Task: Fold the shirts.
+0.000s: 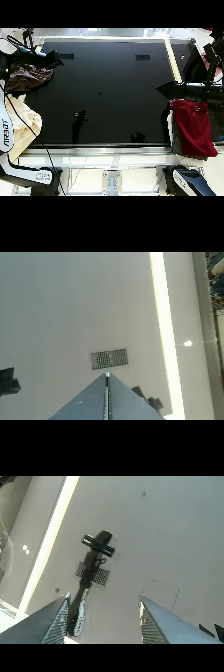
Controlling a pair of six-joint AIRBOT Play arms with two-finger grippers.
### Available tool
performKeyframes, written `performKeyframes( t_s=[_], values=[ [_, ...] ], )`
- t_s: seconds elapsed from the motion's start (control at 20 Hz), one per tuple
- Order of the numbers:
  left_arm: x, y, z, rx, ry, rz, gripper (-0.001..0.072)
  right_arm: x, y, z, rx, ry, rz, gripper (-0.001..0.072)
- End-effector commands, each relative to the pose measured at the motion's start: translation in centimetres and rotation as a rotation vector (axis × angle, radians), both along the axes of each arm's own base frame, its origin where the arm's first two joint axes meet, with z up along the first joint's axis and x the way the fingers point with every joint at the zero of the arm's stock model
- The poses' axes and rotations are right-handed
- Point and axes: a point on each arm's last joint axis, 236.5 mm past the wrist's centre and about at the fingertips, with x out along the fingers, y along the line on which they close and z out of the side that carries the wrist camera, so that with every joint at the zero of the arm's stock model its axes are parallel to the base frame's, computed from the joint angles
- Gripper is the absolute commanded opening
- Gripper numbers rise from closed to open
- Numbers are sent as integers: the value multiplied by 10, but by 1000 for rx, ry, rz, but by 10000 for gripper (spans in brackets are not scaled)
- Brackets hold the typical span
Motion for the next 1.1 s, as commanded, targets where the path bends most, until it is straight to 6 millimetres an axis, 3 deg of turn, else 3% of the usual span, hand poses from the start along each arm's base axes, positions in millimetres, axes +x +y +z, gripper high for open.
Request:
performKeyframes(
  t_s=[0.0,0.75,0.85,1.05],
  values=[
    [0,0,-2,0,4,-1,13,0,0,-1,-3,4,1,482],
    [4,0,-12,-2,22,1,13,2,-1,0,-3,-5,-6,482],
    [16,4,-10,-5,-19,33,14,9,-4,5,3,-35,-30,482],
    [18,9,-13,-1,-17,41,13,15,-4,12,23,-63,-47,482]
  ],
)
